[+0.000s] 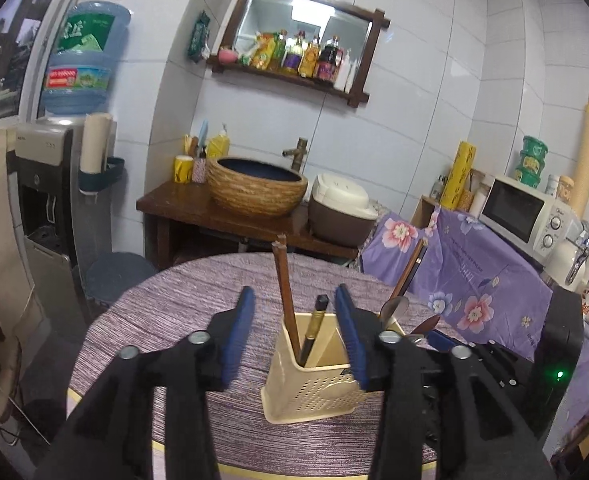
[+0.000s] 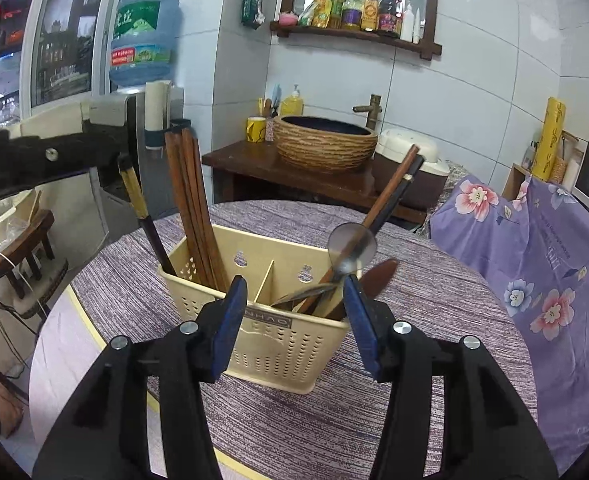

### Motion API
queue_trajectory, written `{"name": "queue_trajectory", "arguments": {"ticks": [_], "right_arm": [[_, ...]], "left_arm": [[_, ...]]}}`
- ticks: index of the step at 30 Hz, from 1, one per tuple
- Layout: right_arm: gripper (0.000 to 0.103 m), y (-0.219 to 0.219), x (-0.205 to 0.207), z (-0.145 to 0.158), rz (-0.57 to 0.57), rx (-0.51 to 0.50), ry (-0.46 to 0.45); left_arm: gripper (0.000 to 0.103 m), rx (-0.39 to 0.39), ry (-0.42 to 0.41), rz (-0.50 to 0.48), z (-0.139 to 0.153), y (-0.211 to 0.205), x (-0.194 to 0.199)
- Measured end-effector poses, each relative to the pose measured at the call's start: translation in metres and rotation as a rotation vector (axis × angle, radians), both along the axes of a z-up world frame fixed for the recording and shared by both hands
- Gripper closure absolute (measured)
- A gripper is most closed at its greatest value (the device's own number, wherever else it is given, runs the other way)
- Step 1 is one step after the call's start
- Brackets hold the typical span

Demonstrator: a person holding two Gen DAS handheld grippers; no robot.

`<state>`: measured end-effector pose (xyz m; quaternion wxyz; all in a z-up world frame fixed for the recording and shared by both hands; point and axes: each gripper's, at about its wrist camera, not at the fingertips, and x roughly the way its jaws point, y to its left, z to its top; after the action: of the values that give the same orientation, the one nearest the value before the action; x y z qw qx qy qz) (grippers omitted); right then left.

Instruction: Organize utensils

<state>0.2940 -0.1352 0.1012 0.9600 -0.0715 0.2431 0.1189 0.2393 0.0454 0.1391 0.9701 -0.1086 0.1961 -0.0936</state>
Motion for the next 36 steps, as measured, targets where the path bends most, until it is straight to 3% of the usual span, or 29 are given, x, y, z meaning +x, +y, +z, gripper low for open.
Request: {"name": "queue_trajectory", "arguments": {"ticks": [2, 4, 6, 9, 12, 16, 20, 23, 27, 36], "right_arm": [[0.025, -0.008, -0.02, 0.006, -0.017, 0.023, -0.049], [0.021, -0.015, -0.043, 0.009, -0.031, 0.024, -0.096], [0.008, -0.023, -0.068, 0.009, -0.055, 0.014, -0.133], [0.006, -0.035, -0.098, 0.001, -0.111, 0.003, -0.165], [0.006, -0.05, -0.126, -0.027, -0.176, 0.012, -0.125], [0.006, -0.061, -0.165, -0.069, -0.201, 0.078, -0.051], [0.006, -0.064, -0.219, -0.089, -0.243, 0.127, -0.084], [0.006, -0.061, -0.259, -0.091, -0.261, 0.138, -0.143], [0.006, -0.058, -0.292, -0.087, -0.256, 0.14, -0.199], [0.006, -0.054, -0.298, -0.08, -0.239, 0.142, -0.22]], "left_arm": [[0.039, 0.011, -0.049, 0.011, 0.003, 0.005, -0.019], [0.026, 0.036, -0.088, 0.016, 0.001, 0.006, -0.037], [0.006, 0.066, -0.135, 0.032, -0.007, 0.006, -0.061], [0.005, 0.094, -0.202, 0.038, -0.024, 0.005, -0.097], [0.005, 0.143, -0.229, 0.034, -0.045, -0.003, -0.125], [0.005, 0.172, -0.184, 0.021, -0.075, -0.015, -0.154], [0.005, 0.124, -0.156, 0.042, -0.093, -0.016, -0.184], [0.005, 0.086, -0.165, 0.067, -0.104, -0.015, -0.206], [0.005, 0.125, -0.162, 0.078, -0.113, -0.017, -0.223], [0.005, 0.155, -0.191, 0.107, -0.114, -0.01, -0.241]]}}
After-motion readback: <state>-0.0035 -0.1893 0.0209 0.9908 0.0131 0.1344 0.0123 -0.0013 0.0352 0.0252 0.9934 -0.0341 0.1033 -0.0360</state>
